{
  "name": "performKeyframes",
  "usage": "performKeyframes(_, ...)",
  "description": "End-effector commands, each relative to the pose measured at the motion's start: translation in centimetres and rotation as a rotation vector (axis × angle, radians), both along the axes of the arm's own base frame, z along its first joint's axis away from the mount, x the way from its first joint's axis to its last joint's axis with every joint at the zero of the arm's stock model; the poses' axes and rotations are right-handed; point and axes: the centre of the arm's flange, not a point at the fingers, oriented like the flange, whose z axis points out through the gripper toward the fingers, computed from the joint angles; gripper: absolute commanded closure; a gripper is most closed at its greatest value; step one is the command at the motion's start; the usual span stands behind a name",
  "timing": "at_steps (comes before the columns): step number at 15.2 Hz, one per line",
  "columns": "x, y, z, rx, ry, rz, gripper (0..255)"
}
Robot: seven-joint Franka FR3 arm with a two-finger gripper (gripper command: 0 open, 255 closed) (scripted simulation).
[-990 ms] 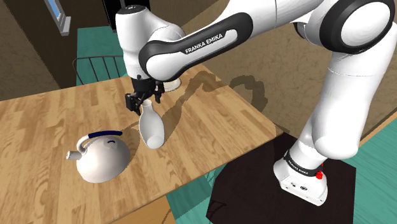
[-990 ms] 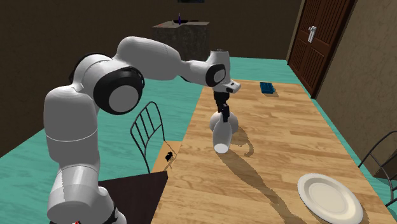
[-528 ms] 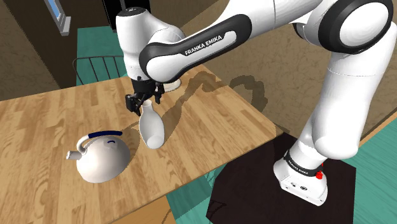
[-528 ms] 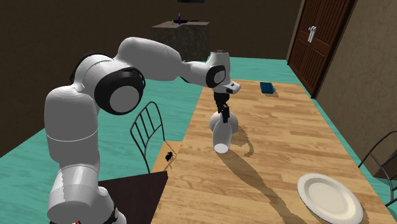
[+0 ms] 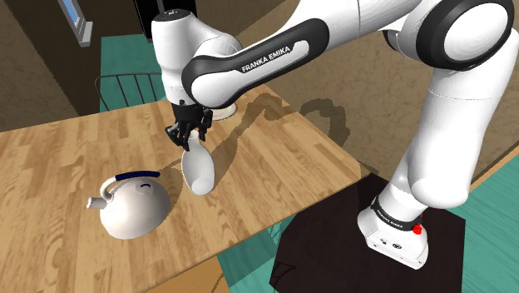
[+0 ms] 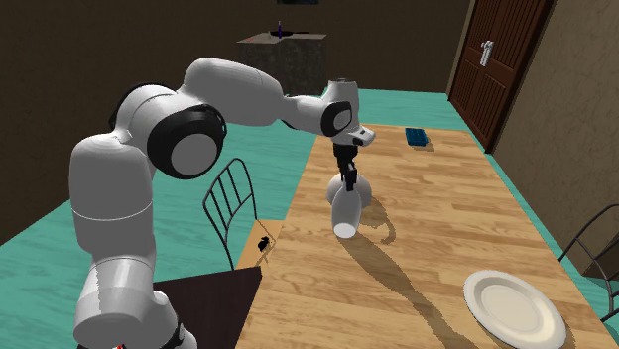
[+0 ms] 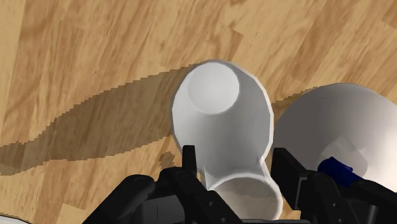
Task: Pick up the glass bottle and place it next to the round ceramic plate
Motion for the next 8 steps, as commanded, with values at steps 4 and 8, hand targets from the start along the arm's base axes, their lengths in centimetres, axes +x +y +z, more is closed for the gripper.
performKeyframes(4, 0.0, 0.0, 0.5, 0.0, 0.0, 0.0, 255)
performKeyframes(8, 0.0, 0.0, 2.6, 0.0, 0.0, 0.0, 255)
